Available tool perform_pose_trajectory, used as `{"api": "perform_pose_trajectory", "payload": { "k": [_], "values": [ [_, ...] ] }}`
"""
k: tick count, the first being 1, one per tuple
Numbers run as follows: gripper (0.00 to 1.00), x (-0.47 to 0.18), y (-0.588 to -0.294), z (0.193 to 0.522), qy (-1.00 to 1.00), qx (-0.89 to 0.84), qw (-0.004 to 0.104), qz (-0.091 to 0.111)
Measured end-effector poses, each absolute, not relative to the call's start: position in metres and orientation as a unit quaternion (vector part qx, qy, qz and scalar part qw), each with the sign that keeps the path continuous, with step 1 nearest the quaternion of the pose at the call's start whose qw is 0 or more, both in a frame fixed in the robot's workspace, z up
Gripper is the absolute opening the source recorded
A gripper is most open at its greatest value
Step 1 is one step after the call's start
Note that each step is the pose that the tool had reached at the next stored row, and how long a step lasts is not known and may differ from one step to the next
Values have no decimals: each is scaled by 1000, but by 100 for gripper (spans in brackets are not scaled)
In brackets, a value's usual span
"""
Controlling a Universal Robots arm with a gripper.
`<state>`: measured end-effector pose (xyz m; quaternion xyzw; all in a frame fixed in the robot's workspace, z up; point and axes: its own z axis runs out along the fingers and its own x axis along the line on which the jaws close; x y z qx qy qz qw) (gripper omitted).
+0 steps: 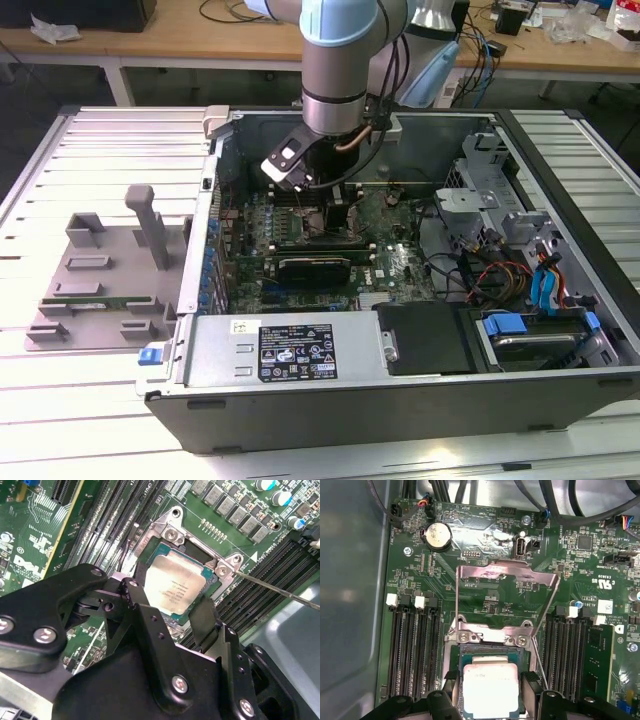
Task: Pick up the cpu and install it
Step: 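Place the cpu into insertion slot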
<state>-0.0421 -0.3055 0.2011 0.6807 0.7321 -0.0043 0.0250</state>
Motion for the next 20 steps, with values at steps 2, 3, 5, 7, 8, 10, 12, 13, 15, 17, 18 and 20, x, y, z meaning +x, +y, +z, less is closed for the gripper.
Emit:
{"api": "perform_pose_trajectory", "payload": {
  "k": [2, 3, 5, 7, 8, 10, 12, 13, 15, 17, 18, 20],
  "values": [
    [62, -42, -305, 201, 732, 681, 25, -4],
    [62, -42, -305, 200, 732, 681, 25, -4],
    [62, -42, -306, 199, 732, 681, 25, -4],
    [62, -42, -306, 199, 732, 681, 25, -4],
    [62, -42, -306, 199, 732, 681, 25, -4],
    [62, -42, -306, 199, 732, 681, 25, -4],
    [54, -42, -306, 199, 732, 681, 25, -4],
    [54, -42, -306, 199, 732, 681, 25, -4],
    [54, -42, -306, 198, 732, 681, 25, -4],
    [54, -42, -305, 200, 732, 681, 25, -4],
    [54, -42, -305, 201, 732, 681, 25, -4],
    [54, -42, -306, 202, 707, 706, 25, -5]
  ]
}}
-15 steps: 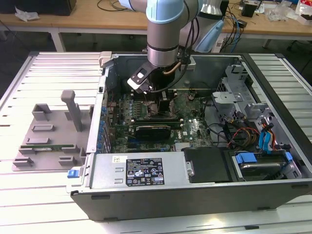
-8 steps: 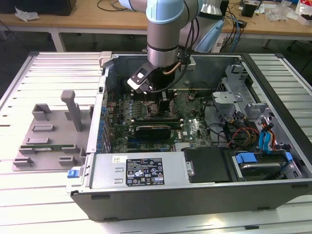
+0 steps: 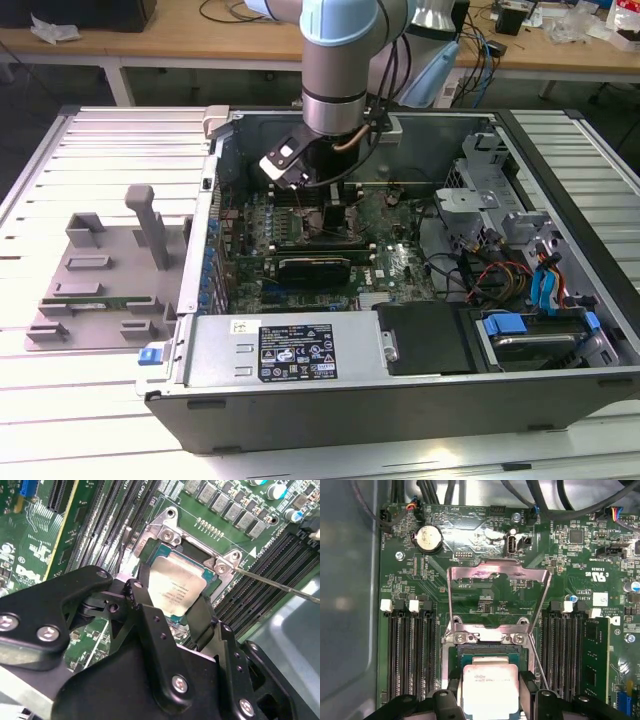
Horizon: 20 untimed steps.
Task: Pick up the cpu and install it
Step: 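Place the cpu into insertion slot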
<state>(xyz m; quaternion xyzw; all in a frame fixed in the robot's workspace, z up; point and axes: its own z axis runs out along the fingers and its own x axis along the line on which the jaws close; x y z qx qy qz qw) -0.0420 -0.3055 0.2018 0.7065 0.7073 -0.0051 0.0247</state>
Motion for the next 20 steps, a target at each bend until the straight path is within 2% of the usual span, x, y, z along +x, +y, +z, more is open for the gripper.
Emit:
{"api": "perform_pose_trajectory", "payload": {
  "k": [20],
  "values": [
    [55, -38, -306, 200, 706, 707, 25, -5]
  ]
}}
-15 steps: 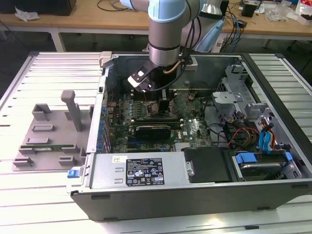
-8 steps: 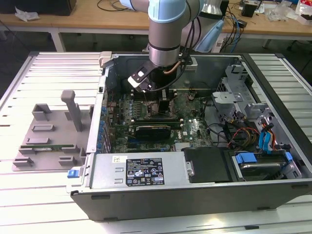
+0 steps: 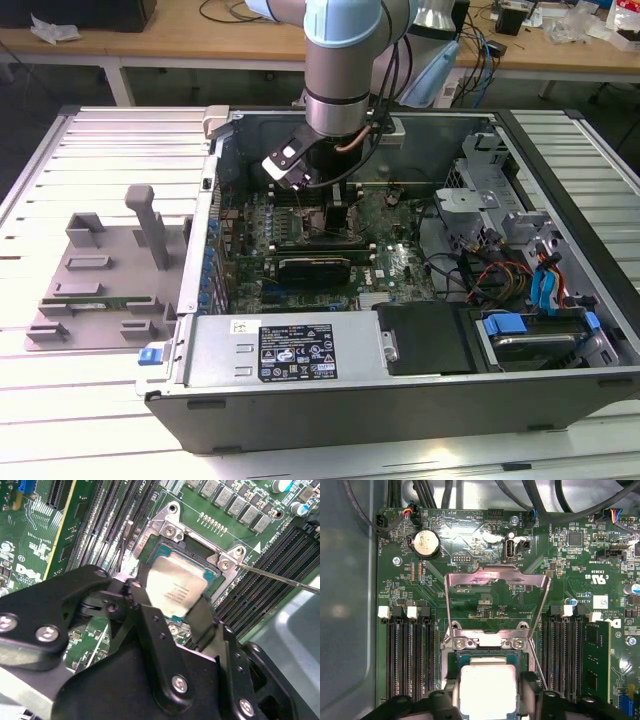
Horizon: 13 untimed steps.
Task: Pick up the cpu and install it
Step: 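Place the cpu into insertion slot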
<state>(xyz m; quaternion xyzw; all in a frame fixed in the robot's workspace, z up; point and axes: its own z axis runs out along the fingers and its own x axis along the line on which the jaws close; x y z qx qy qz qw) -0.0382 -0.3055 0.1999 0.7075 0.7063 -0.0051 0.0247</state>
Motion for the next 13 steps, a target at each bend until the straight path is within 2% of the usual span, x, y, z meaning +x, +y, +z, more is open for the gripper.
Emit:
{"api": "perform_pose_trajectory", "payload": {
  "k": [1, 13],
  "values": [
    [62, -38, -305, 200, 706, 707, 25, -5],
    [62, -38, -306, 200, 706, 707, 26, -6]
  ]
}}
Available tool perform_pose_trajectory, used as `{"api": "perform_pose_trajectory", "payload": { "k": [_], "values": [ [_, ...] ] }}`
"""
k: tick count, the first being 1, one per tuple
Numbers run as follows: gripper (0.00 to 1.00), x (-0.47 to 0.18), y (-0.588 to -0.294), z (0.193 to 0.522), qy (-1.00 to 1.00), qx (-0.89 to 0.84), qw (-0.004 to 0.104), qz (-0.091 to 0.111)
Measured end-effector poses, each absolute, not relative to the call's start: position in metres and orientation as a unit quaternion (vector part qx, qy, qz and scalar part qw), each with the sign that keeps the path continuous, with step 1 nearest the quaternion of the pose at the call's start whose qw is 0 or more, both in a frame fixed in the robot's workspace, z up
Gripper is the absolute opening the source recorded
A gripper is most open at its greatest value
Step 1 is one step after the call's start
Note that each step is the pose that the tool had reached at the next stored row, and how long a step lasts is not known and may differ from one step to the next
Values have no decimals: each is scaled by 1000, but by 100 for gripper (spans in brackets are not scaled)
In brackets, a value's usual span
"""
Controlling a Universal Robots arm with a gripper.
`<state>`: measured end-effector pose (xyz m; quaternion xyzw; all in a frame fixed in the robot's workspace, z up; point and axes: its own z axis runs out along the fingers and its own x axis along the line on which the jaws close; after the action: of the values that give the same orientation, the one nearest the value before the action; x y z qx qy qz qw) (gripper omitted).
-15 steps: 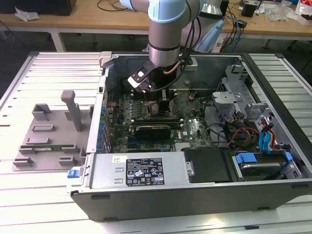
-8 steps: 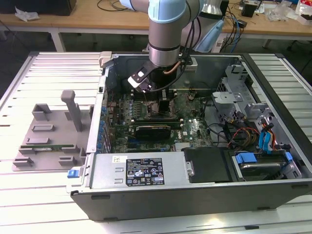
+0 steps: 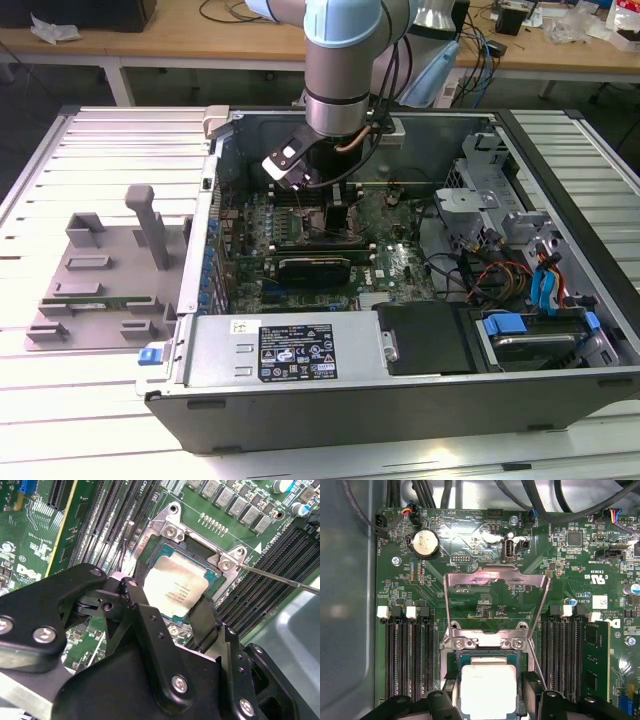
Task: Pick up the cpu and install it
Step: 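Place the cpu into insertion slot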
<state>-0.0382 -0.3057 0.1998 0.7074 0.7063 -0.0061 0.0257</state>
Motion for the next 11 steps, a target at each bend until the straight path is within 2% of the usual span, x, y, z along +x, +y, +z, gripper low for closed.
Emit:
{"api": "perform_pose_trajectory", "payload": {
  "k": [11],
  "values": [
    [62, -38, -306, 203, 706, 707, 26, -6]
  ]
}}
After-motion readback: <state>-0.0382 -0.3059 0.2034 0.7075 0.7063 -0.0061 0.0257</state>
